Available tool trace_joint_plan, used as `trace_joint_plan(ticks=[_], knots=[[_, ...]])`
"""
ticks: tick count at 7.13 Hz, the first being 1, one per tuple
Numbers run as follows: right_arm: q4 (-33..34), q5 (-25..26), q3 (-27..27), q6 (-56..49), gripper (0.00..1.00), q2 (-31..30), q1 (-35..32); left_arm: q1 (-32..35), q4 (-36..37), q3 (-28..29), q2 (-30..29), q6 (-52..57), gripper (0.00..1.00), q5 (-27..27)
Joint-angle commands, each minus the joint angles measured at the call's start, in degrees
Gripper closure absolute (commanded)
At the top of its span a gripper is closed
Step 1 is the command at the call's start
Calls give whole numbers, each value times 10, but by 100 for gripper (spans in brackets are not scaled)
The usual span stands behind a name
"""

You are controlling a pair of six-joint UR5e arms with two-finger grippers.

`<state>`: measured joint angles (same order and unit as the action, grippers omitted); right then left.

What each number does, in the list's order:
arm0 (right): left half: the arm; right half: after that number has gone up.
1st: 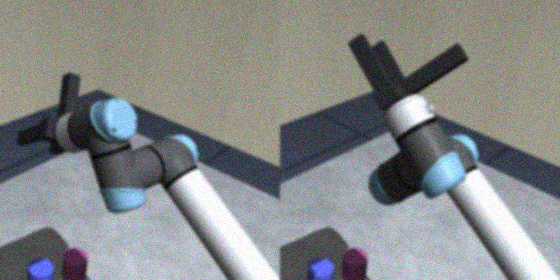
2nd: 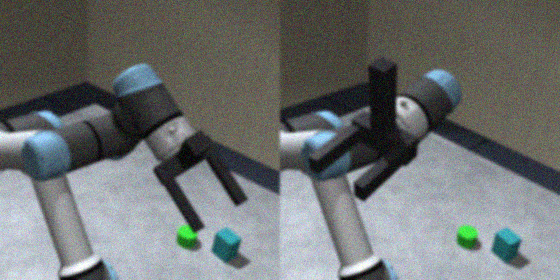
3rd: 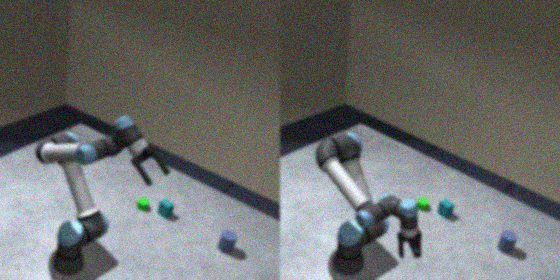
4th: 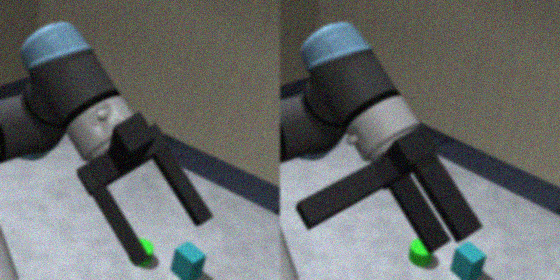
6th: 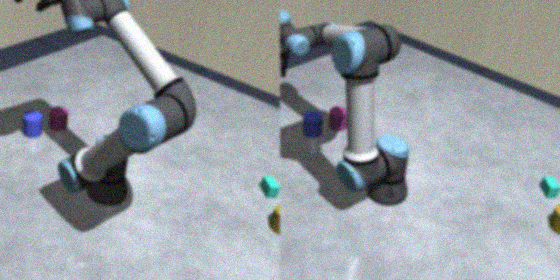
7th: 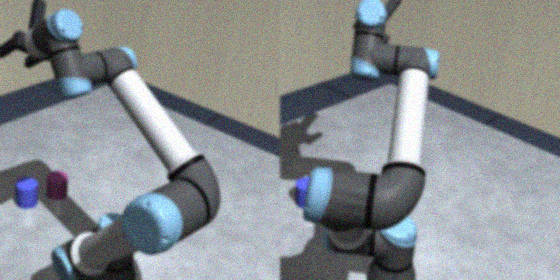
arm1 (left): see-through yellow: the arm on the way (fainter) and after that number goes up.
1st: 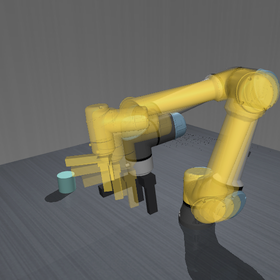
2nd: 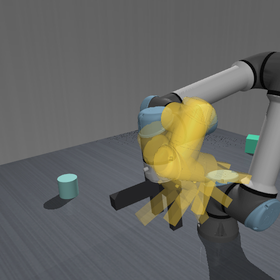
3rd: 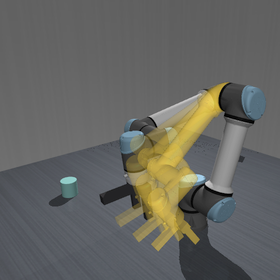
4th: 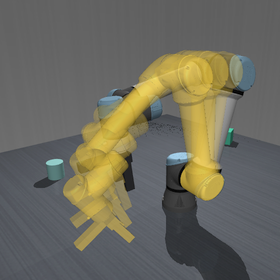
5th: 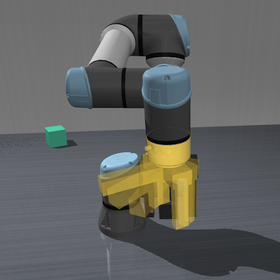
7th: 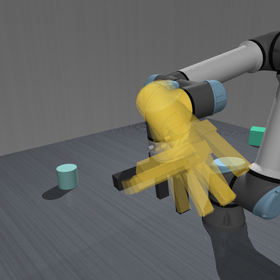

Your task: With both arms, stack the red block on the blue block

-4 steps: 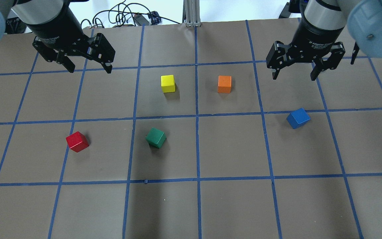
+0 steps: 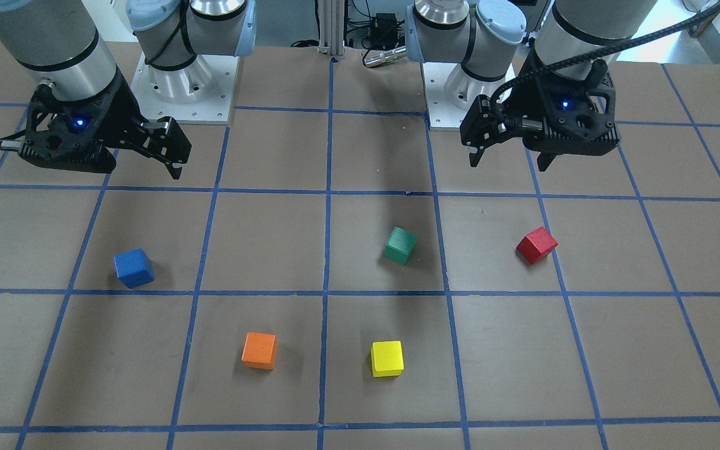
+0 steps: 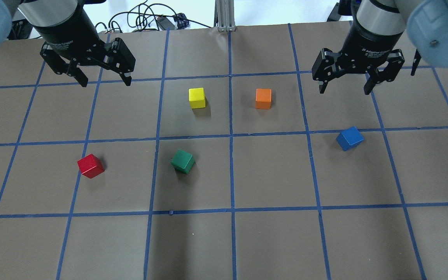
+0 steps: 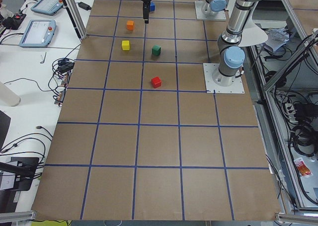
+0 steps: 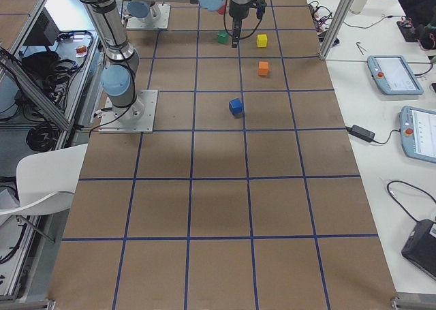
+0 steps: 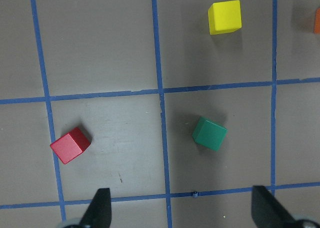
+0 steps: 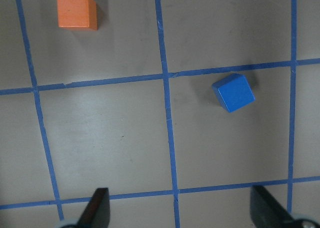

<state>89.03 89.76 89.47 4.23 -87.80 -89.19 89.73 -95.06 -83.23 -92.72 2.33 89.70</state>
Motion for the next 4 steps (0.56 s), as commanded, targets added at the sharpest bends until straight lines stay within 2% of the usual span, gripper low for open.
trace_joint_plan(ticks=[1, 4], knots=[[3, 0, 0, 0, 0, 0, -1, -43, -21, -26, 12, 0, 0, 30], [8, 0, 0, -1, 0, 1, -2, -156, -3, -137, 19, 22, 0, 24]])
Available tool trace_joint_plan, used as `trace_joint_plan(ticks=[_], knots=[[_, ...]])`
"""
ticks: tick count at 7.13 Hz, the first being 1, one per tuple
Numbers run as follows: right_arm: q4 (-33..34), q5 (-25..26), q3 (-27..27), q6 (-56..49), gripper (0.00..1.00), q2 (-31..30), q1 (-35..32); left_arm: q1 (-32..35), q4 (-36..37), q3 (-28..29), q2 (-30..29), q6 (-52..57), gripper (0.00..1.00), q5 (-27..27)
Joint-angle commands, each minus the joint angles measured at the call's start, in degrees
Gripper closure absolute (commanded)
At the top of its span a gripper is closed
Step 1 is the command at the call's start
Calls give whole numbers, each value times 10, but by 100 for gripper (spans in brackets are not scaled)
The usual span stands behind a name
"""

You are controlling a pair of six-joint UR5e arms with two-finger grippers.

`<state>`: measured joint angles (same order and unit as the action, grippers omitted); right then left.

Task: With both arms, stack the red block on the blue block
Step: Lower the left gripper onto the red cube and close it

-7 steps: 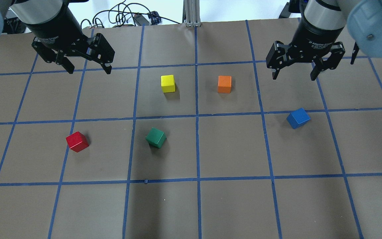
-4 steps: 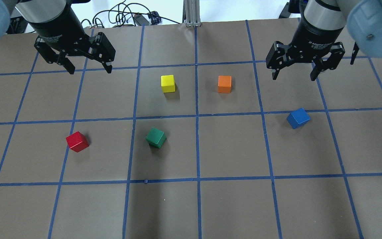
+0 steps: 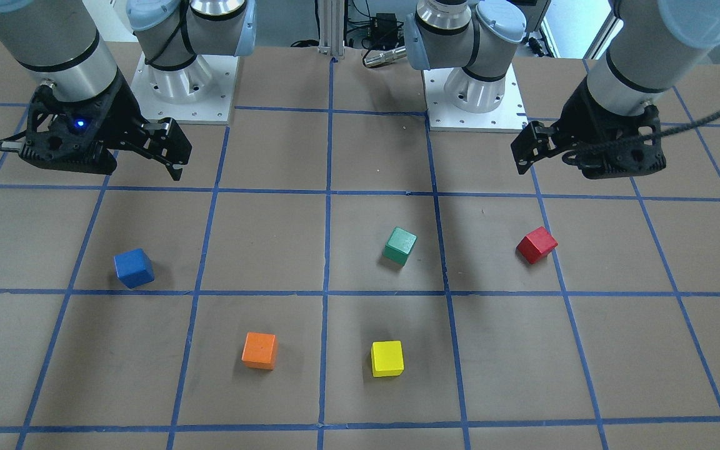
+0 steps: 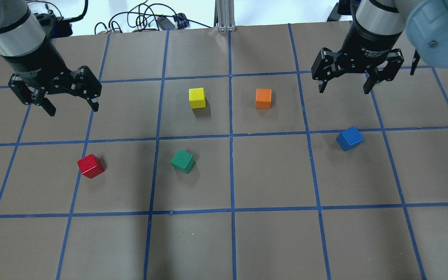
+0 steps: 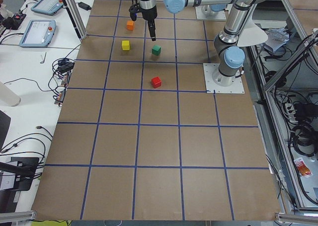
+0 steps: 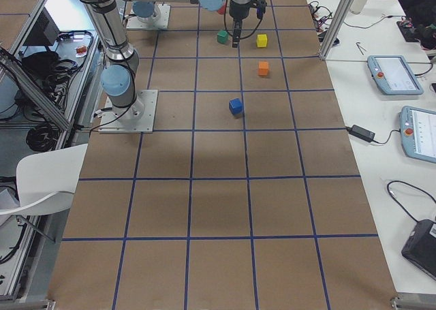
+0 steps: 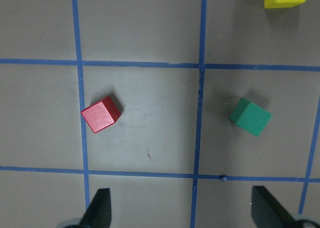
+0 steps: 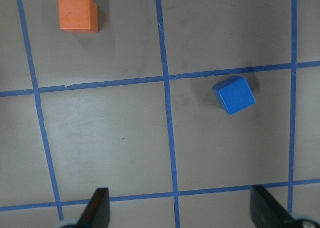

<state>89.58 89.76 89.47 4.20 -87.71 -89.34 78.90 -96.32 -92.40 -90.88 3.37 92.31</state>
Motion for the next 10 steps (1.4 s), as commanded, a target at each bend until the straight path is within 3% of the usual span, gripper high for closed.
trace_joint_plan(ticks=[1, 2, 3, 4, 6, 8, 10], knots=[[2, 1, 0, -4, 0, 0, 2, -84, 70, -96, 0, 16, 0, -1], [1, 1, 0, -4, 0, -1, 2, -95, 139, -161, 0, 8, 0, -2], [2, 2, 0, -4, 0, 0, 3, -101, 266, -224, -12, 18, 0, -3], [3, 5, 0, -5, 0, 0, 2, -103, 346, -273, -24, 5, 0, -4], [3, 4, 0, -5, 0, 0, 1, -104, 393, -311, -39, 6, 0, 0], [3, 5, 0, -5, 0, 1, 1, -106, 432, -313, -82, 5, 1, 1], [3, 5, 0, -7, 0, 1, 2, -106, 464, -312, -110, 6, 11, 2]])
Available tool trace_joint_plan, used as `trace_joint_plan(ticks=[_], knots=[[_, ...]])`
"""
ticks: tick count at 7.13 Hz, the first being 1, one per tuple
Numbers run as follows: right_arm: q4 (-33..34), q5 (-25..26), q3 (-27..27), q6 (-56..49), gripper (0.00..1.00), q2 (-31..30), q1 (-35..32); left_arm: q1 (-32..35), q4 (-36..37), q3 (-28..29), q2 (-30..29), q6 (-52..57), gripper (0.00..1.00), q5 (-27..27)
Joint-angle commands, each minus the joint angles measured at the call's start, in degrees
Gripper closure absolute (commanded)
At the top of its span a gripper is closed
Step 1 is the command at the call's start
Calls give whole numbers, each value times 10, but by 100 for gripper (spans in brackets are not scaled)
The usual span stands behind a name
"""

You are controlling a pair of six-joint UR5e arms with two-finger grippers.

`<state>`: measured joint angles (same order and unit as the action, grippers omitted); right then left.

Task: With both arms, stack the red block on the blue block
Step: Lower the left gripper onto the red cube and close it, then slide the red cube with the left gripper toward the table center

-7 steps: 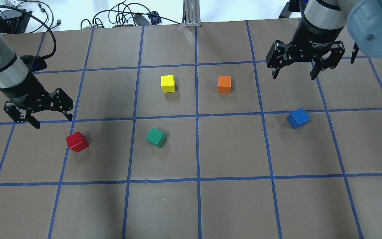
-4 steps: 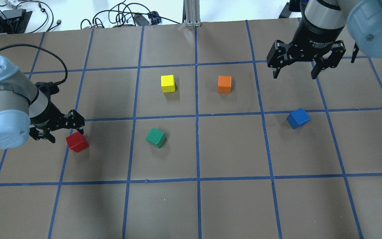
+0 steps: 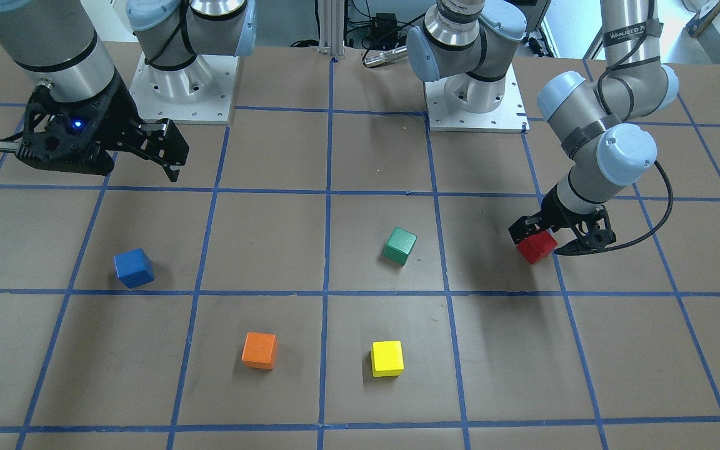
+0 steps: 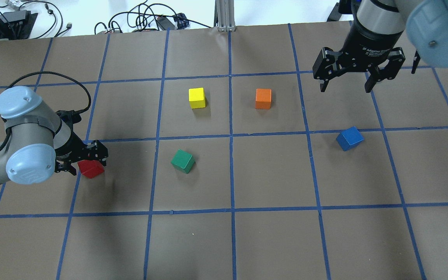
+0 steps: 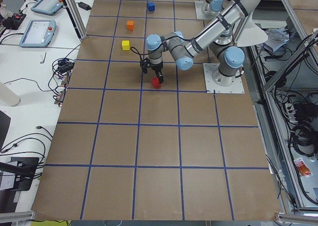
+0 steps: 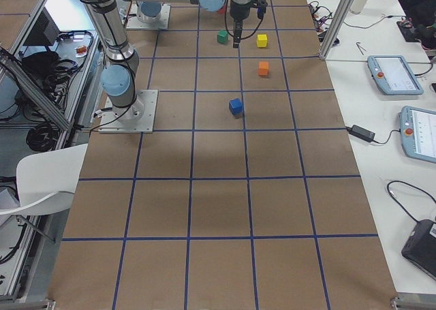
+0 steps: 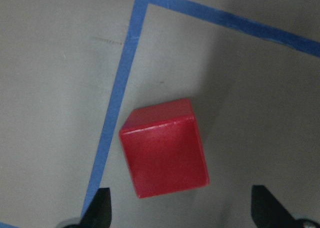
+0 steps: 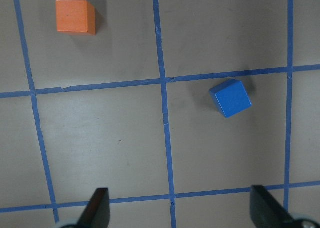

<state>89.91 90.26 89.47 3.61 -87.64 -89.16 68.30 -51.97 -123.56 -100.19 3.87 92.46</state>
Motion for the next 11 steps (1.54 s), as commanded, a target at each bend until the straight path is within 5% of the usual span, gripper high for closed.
trace_joint_plan(ticks=[1, 2, 3, 5, 8, 11], knots=[[0, -1, 0, 1, 0, -1, 0, 0, 27, 2, -19, 19, 52, 6], [0, -1, 0, 1, 0, 0, 0, 0, 28, 5, -19, 33, 93, 30], [0, -1, 0, 0, 0, 0, 0, 1, 33, 5, -17, 34, 100, 39], [-1, 0, 0, 1, 0, 0, 0, 25, 13, 35, 4, 79, 100, 59], [-1, 0, 2, 1, 0, 0, 1, 185, -57, 161, -18, 35, 100, 52], [1, -1, 4, 5, 0, -1, 0, 300, -127, 276, -79, -11, 100, -37]])
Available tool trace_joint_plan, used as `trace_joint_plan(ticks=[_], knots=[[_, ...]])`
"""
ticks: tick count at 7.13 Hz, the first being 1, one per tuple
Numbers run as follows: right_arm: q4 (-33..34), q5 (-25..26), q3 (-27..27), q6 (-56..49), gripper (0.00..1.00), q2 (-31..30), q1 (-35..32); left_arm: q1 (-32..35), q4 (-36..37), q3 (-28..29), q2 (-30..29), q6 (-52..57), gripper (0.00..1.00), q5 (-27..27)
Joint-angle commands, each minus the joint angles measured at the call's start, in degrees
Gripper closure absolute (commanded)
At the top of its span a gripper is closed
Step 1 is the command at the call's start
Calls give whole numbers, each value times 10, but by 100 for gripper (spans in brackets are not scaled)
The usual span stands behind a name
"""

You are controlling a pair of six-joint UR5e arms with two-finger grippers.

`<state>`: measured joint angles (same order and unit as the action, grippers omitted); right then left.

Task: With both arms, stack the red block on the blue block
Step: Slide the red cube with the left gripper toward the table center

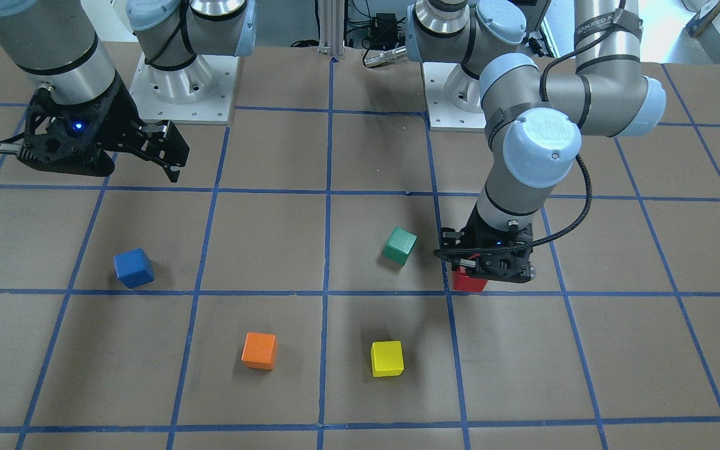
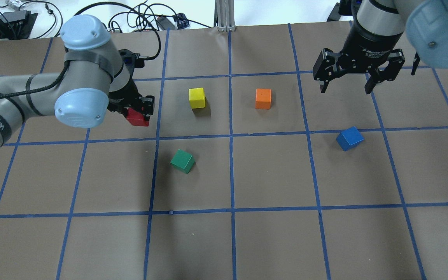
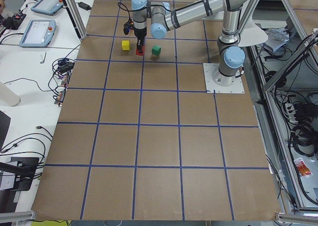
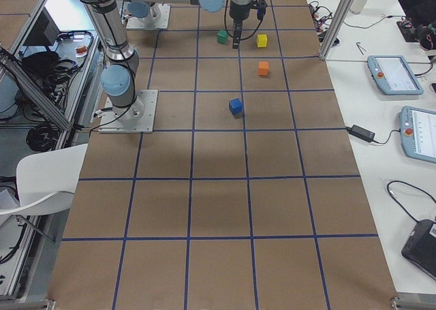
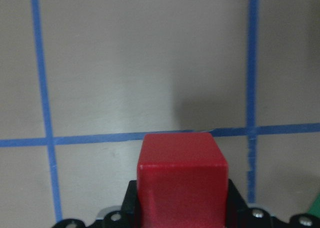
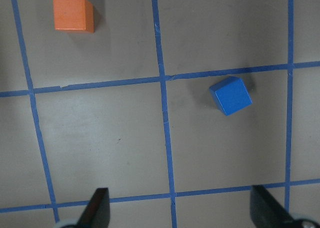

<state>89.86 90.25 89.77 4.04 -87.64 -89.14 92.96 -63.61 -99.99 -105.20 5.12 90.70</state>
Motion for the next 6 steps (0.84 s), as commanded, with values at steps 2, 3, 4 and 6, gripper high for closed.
trace_joint_plan(ticks=[2, 3, 4, 6], knots=[[1, 0, 0, -1, 0, -1, 1, 121, -9, 100, -101, -126, 100, -18], [1, -1, 0, -2, 0, -2, 1, 142, -6, 127, -131, -179, 100, -18], [1, 0, 0, 1, 0, -1, 1, 160, -6, 149, -156, -214, 100, -18], [2, -1, 0, 1, 0, -1, 1, 176, -6, 151, -185, -240, 100, -19]])
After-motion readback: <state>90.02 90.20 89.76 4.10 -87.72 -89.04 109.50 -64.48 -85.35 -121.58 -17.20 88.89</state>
